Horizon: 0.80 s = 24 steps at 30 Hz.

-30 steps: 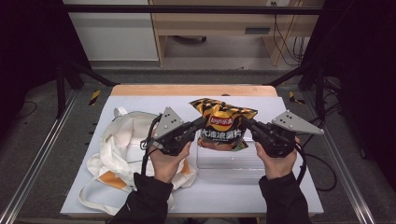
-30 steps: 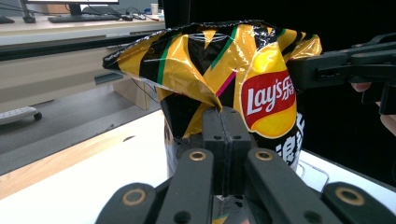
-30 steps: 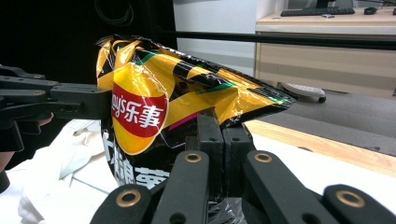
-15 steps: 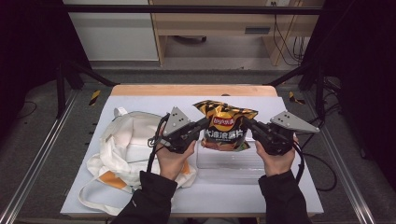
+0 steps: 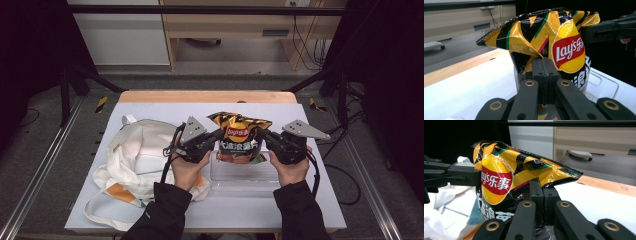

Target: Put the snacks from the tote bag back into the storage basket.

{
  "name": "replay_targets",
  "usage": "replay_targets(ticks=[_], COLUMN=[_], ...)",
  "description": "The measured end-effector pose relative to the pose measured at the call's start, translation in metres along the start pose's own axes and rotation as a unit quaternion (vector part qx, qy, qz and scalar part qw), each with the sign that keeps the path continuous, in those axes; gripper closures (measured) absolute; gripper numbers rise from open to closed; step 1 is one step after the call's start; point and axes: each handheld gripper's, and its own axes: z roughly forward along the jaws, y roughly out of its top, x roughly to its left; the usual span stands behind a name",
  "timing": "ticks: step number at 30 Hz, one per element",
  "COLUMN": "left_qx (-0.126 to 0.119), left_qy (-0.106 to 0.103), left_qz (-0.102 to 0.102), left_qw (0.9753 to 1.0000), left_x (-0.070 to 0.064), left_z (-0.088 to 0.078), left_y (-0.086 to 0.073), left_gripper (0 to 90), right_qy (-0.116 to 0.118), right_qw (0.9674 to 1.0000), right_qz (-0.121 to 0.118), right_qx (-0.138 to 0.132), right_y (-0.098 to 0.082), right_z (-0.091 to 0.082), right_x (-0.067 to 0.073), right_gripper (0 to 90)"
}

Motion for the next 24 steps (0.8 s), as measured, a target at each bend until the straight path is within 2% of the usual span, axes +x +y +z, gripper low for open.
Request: replay_targets(ticks=[24], left_qx=[0.047], left_qy=[0.017], left_qz=[-0.007], left_qw=[0.9987], left_x=[0.011], left_z=[0.017], left_y=[-0.024], left_gripper=[90.0], right_qy=[-0.010], right_qw=[0.9988], right_qz=[0.008], right_qx=[0.047], right_y=[-0.024], right_z=[0.031], right_x=[-0.005], right_gripper=[88.4])
